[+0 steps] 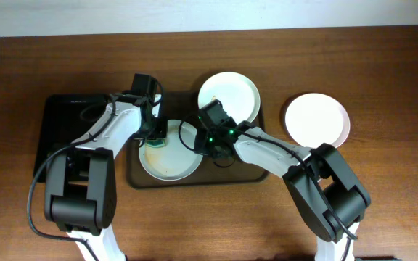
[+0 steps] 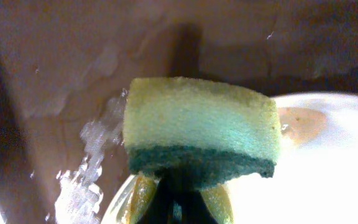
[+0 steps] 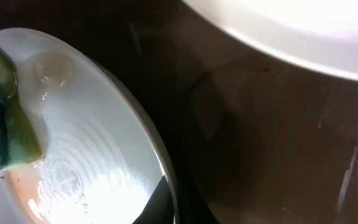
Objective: Clean dirty plates on tray and stack at the side
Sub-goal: 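Scrub pale blue plate with sponge in left gripper while right holds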
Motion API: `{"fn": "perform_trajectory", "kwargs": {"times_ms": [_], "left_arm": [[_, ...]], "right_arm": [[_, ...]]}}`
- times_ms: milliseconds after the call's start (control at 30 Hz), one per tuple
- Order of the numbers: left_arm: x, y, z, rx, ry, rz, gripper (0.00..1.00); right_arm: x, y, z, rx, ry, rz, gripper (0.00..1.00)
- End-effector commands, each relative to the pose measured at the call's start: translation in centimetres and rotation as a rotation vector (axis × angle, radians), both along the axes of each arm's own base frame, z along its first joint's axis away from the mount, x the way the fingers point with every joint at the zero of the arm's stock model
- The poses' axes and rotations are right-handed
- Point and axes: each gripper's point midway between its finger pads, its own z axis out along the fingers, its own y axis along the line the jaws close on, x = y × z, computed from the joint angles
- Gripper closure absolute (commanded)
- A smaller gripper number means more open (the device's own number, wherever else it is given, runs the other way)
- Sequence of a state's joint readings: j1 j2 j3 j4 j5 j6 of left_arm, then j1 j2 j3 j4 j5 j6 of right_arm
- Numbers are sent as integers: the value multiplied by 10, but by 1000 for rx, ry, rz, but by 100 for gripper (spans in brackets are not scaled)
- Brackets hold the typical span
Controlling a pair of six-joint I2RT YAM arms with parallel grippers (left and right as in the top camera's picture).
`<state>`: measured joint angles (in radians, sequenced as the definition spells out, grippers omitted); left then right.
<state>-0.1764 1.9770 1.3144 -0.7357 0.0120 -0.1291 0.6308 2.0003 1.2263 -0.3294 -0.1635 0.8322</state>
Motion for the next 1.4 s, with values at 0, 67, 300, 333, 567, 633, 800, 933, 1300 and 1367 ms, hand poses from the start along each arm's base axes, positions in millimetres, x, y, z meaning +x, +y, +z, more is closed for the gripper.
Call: {"fn": "perform_trajectory", "kwargs": {"times_ms": [0, 67, 300, 333, 567, 633, 800, 933, 1300, 1367], "left_arm": [[-21, 46, -16, 159, 141, 77, 99], [0, 46, 19, 156, 110, 80, 99], [-10, -24, 56, -182, 187, -136, 99], [-17, -32, 45, -227, 205, -143, 99], [-47, -74, 8, -399, 248, -182, 99], [-49, -82, 14, -460, 261, -179, 99], [-34, -43, 13, -341, 234, -115, 99], [-48, -38, -25, -255, 225, -106, 99], [-29, 80, -41, 418, 62, 97, 99], [-26, 91, -35, 494, 42, 105, 99]], "right_arm": [[6, -9, -6, -29, 0, -41, 96], [6, -9, -6, -29, 0, -41, 96], [6, -9, -6, -30, -1, -41, 96], [6, -9, -6, -30, -1, -41, 96], [6, -8, -6, -28, -3, -41, 96], [6, -8, -6, -29, -4, -38, 96], [6, -8, -6, -29, -5, -38, 96], [6, -8, -6, -29, -5, -38, 96], [6, -8, -6, -29, -4, -38, 96], [6, -8, -6, -29, -4, -38, 96]]}}
